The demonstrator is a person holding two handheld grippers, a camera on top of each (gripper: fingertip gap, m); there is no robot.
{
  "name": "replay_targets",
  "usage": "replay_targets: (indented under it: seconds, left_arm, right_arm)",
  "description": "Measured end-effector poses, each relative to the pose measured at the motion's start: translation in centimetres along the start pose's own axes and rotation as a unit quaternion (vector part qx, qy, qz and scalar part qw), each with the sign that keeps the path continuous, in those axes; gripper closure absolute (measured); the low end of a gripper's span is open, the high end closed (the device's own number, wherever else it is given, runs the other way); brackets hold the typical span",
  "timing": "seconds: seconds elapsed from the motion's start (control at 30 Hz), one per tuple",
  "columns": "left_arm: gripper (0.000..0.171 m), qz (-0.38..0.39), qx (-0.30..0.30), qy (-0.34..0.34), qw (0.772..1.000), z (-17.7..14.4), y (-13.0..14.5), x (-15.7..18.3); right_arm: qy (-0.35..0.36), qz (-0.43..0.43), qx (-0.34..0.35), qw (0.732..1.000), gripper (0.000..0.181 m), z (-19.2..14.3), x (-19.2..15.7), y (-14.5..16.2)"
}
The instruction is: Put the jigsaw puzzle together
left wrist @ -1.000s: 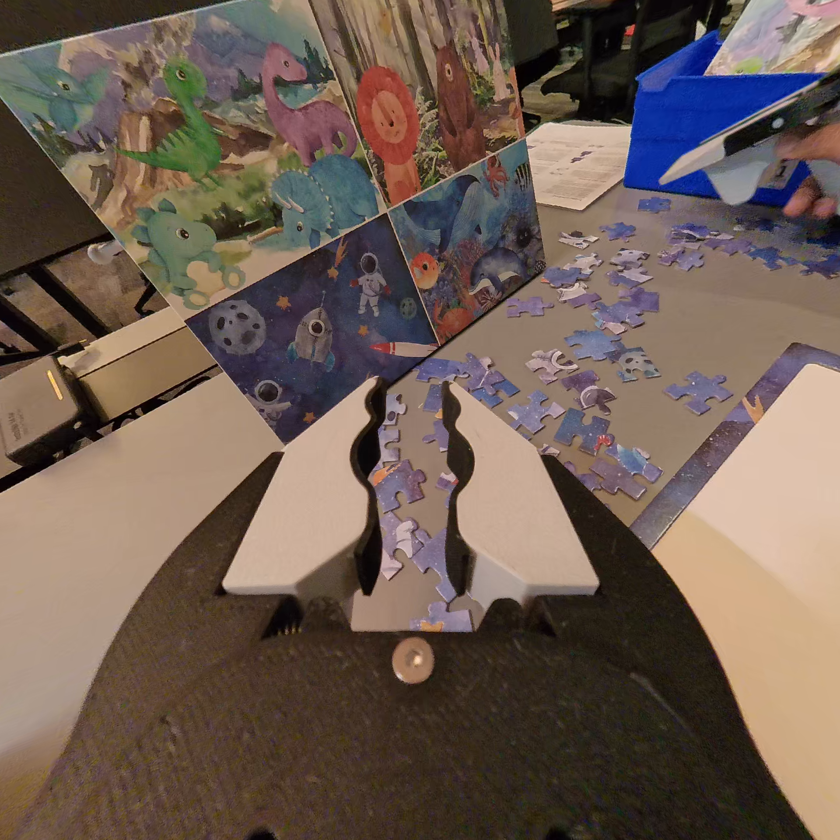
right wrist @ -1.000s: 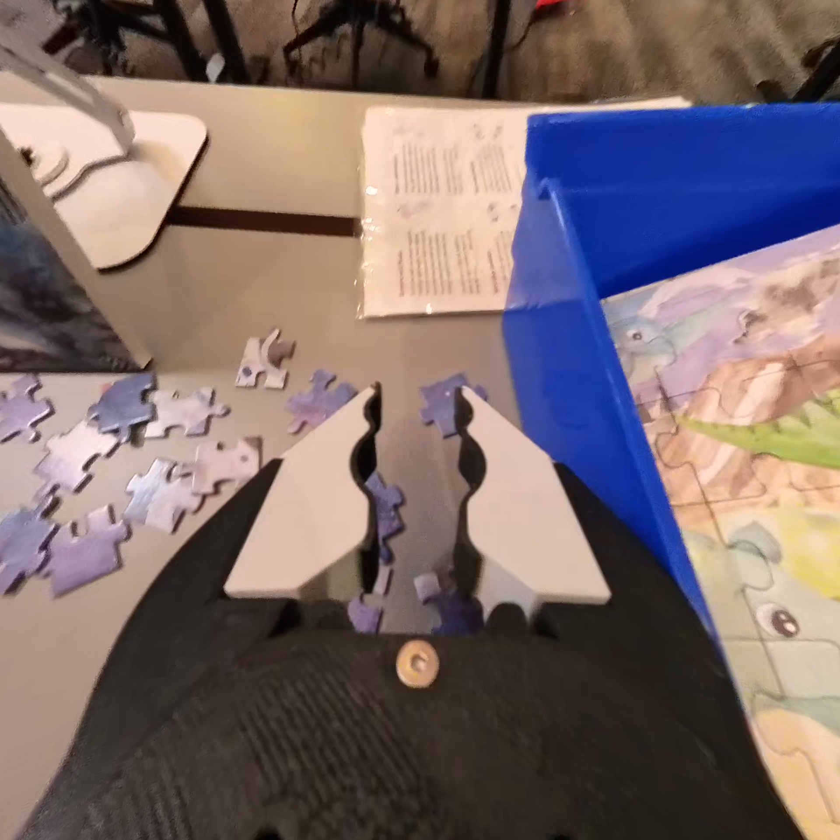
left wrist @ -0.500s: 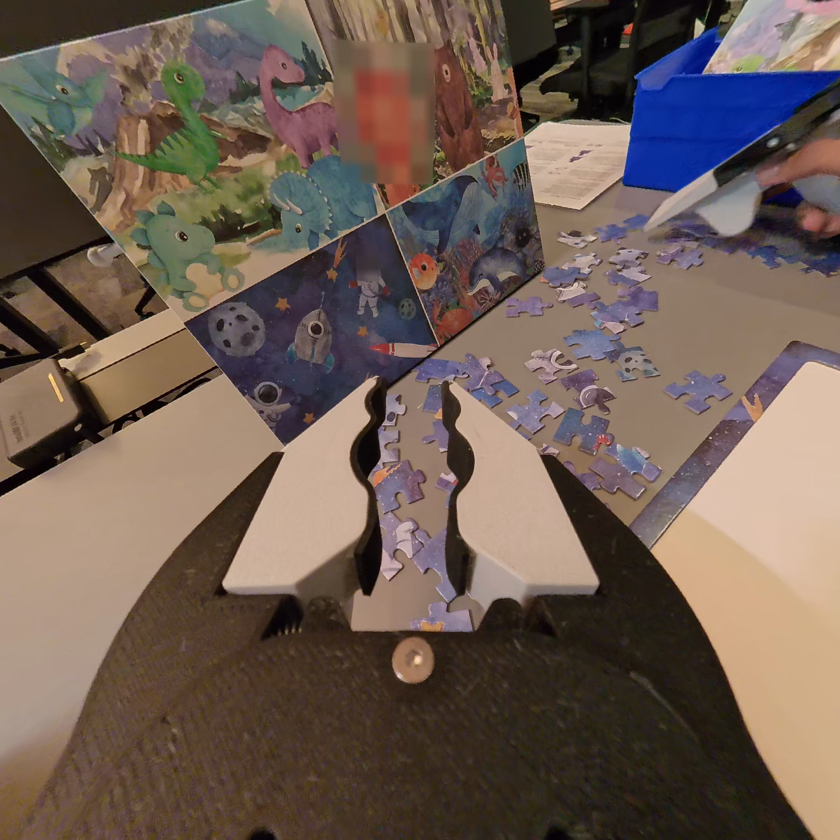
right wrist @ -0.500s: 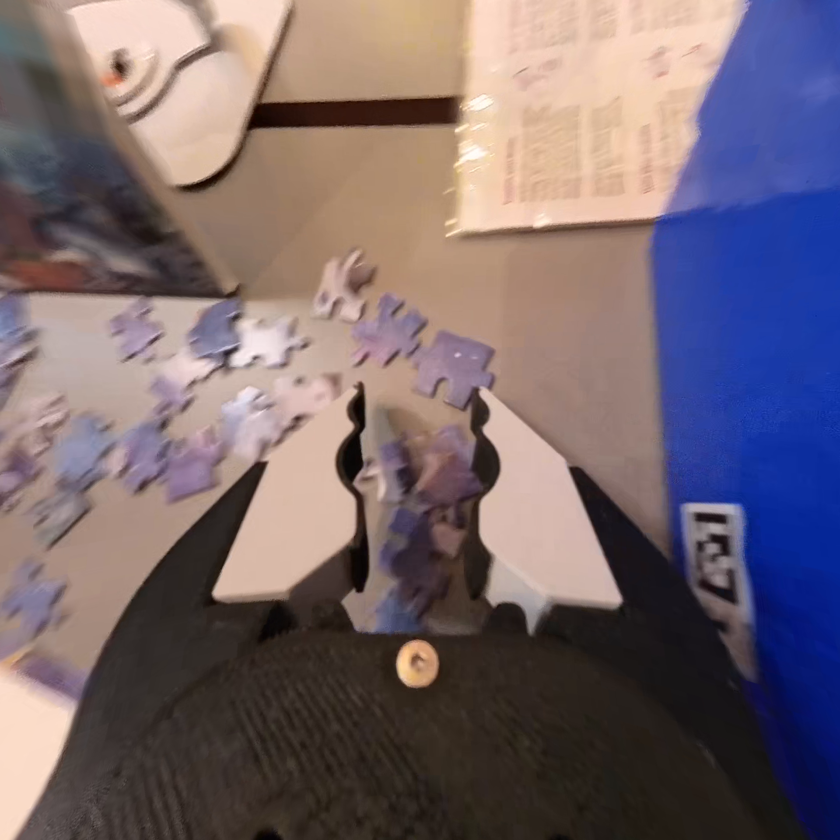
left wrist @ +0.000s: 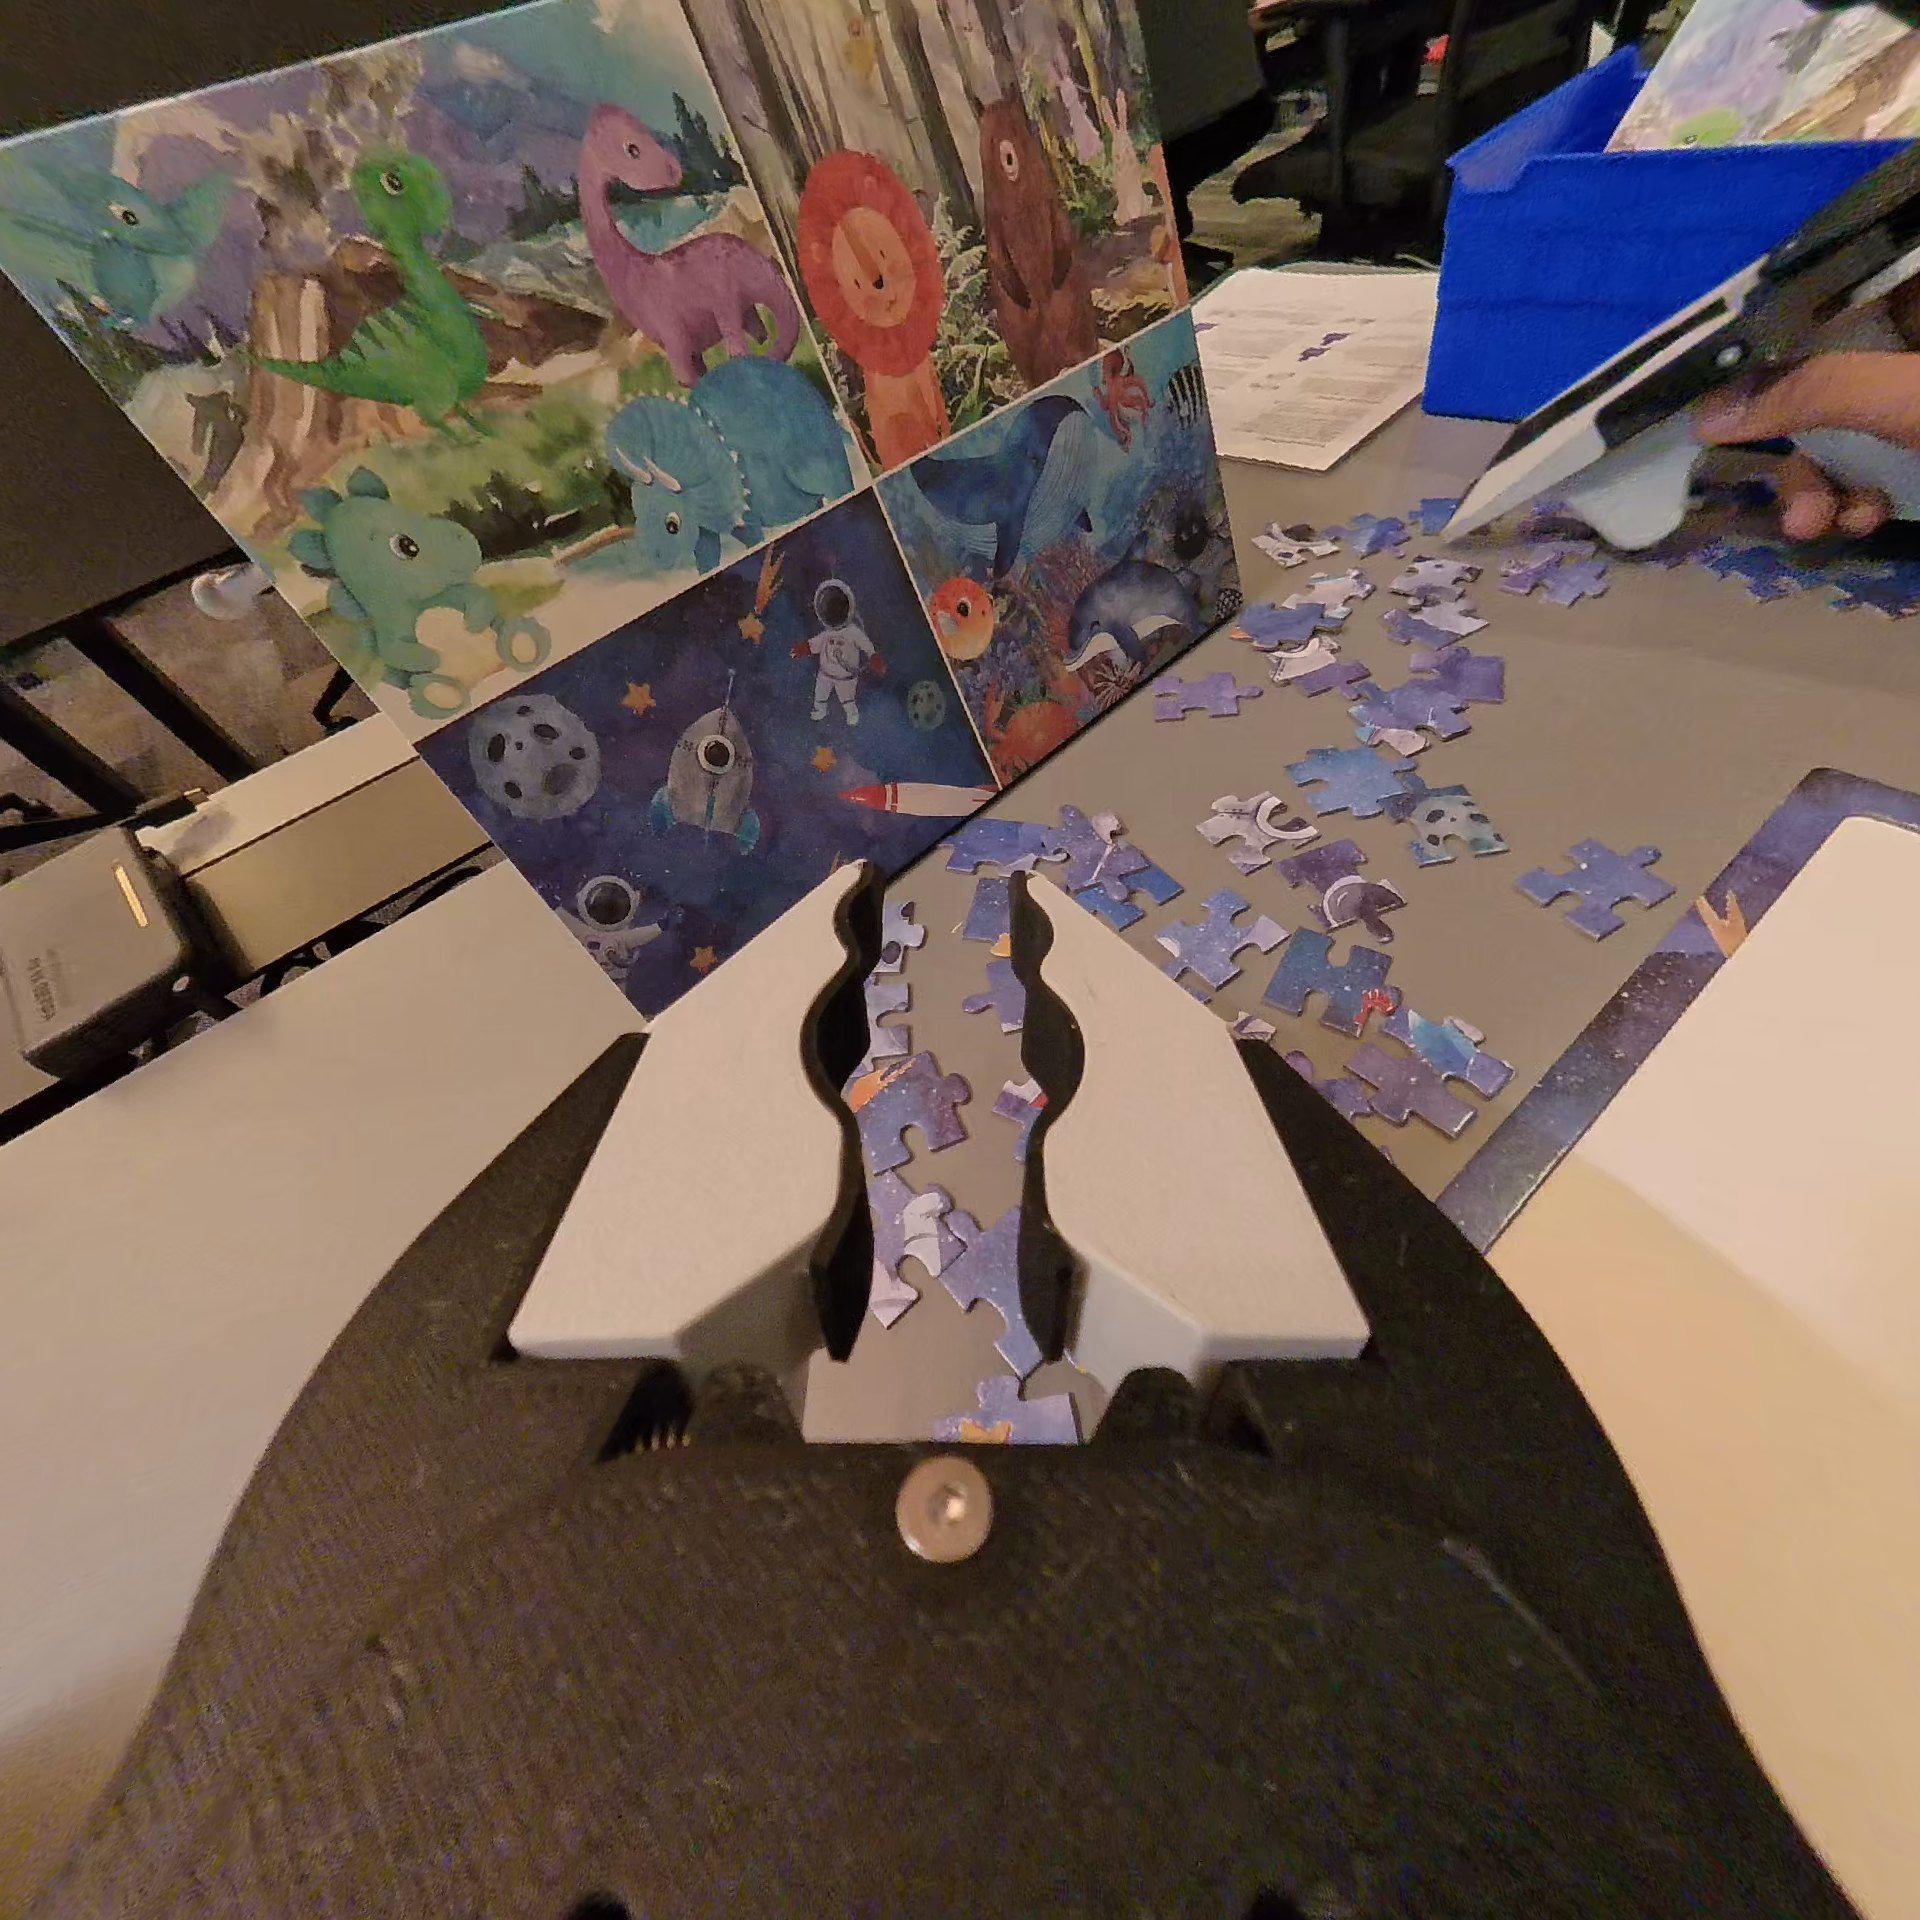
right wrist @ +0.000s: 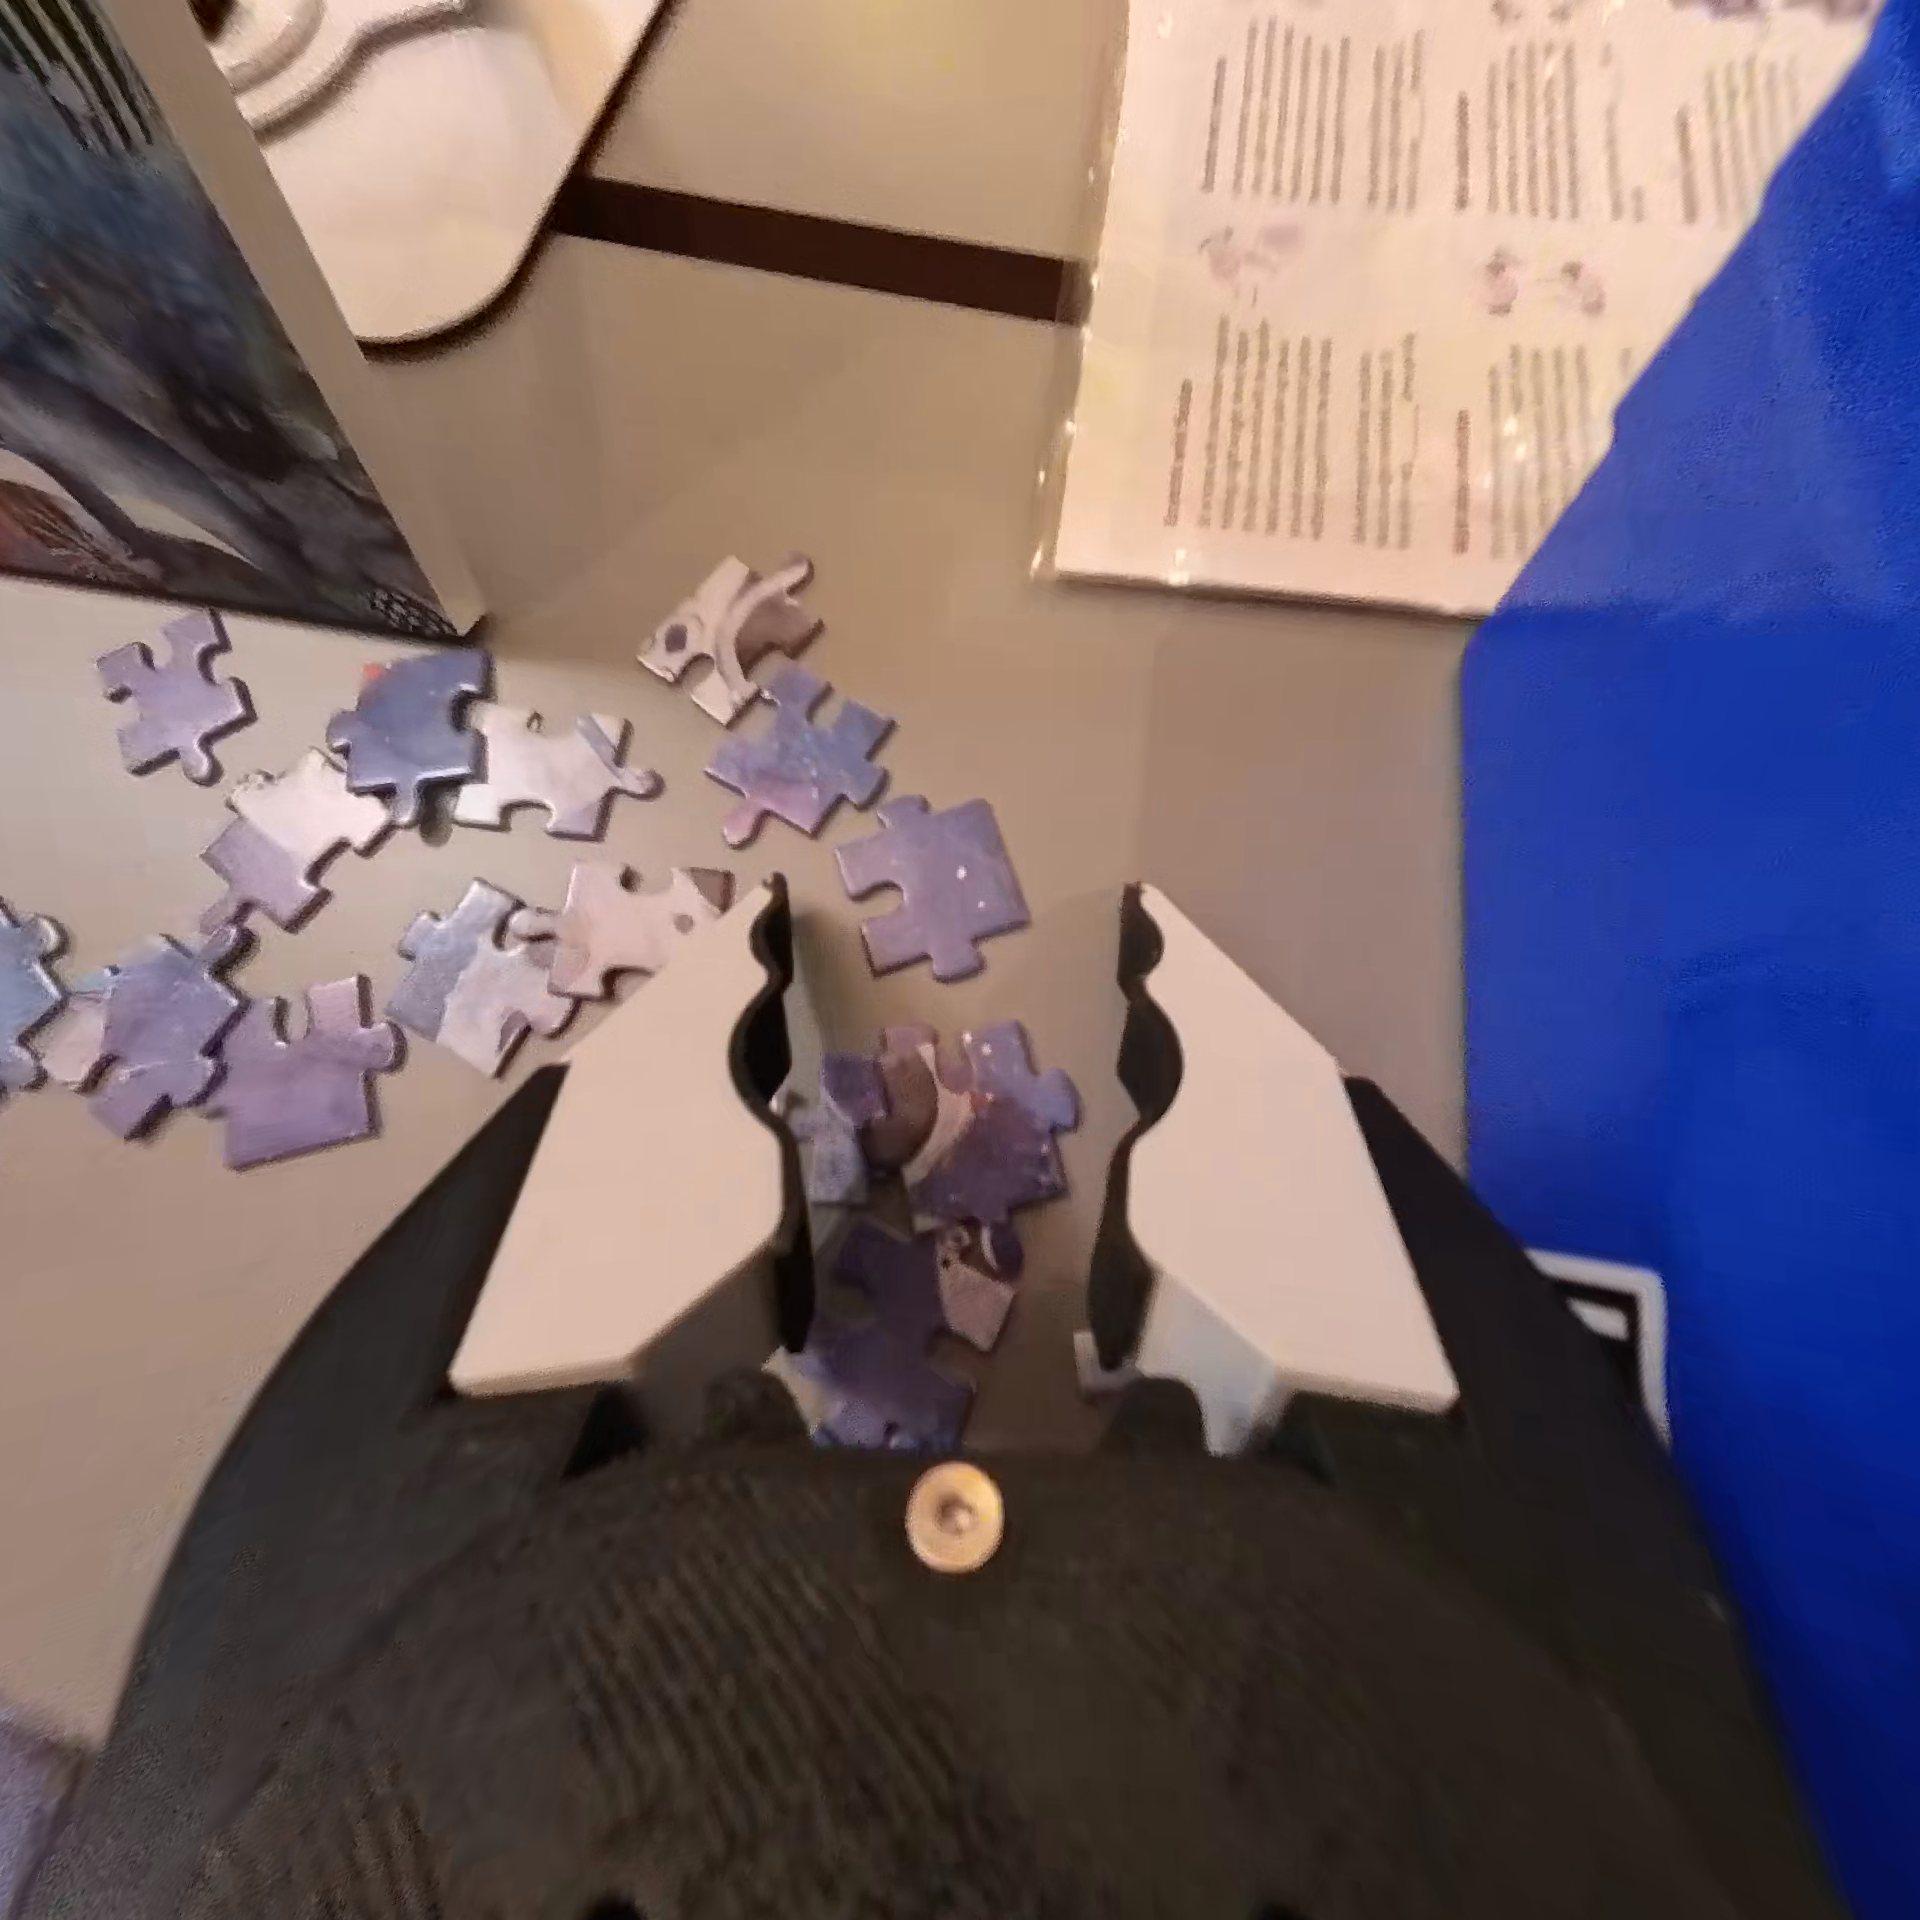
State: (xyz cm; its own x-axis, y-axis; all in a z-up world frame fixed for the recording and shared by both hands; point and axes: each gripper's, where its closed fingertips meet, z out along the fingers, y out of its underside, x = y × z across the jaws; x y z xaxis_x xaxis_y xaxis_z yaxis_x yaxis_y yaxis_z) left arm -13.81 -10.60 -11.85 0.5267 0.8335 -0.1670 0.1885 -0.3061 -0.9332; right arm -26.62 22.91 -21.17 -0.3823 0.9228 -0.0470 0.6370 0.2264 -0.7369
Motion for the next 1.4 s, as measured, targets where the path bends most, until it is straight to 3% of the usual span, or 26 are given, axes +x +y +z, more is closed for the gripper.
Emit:
replay_targets:
  seconds: [0.1, 0.2, 0.5, 0.57, 0.6, 0.7, 0.83, 0.97, 1.1, 1.2, 1.4]
  left_arm:
    - [0.148, -0.001, 0.001, 0.000, 1.000, -0.1, -0.1, 0.0]
    - [0.148, -0.002, 0.004, 0.001, 1.000, -0.1, -0.2, 0.0]
    - [0.148, 0.003, 0.008, 0.001, 1.000, -0.2, -0.6, 0.2]
    - [0.147, 0.003, 0.013, 0.002, 1.000, -0.3, -0.8, 0.3]
    - [0.147, 0.002, 0.016, 0.004, 1.000, -0.4, -1.0, 0.5]
    - [0.146, -0.003, 0.028, 0.024, 0.999, -0.3, -1.5, 1.5]
    - [0.146, 0.002, 0.021, 0.031, 0.999, 0.1, -1.2, 2.1]
    - [0.146, -0.007, 0.029, 0.041, 0.999, 0.0, -1.5, 2.4]
    - [0.146, -0.006, 0.027, 0.040, 0.999, 0.0, -1.5, 2.4]
    - [0.146, -0.005, 0.027, 0.042, 0.999, 0.0, -1.5, 2.5]
    - [0.146, 0.000, 0.031, 0.043, 0.999, -0.2, -1.9, 2.8]
  right_arm:
    - [0.014, -0.020, 0.002, 1.000, 0.127, 0.1, 0.3, 0.0]
    - [-0.002, -0.030, 0.001, 1.000, 0.151, -0.1, -0.3, 0.2]
    - [-0.078, 0.001, 0.018, 0.997, 0.153, -1.4, -2.6, -0.2]
    - [-0.109, 0.012, 0.046, 0.993, 0.178, -2.7, -3.5, -1.2]
    - [-0.127, 0.019, 0.067, 0.989, 0.181, -3.6, -4.2, -2.1]
    - [-0.168, 0.003, 0.097, 0.981, 0.176, -5.8, -6.9, -4.0]
    - [-0.087, -0.055, 0.110, 0.989, 0.178, -5.8, -6.1, -4.4]
    - [-0.140, -0.073, 0.065, 0.985, 0.154, -4.5, -7.9, -2.2]
    - [-0.169, -0.191, 0.021, 0.967, 0.136, -3.8, -10.5, 0.7]
    - [-0.173, -0.233, 0.006, 0.957, 0.131, -2.7, -10.8, 2.4]
    - [-0.190, -0.210, 0.002, 0.959, 0.130, -2.1, -10.8, 2.5]
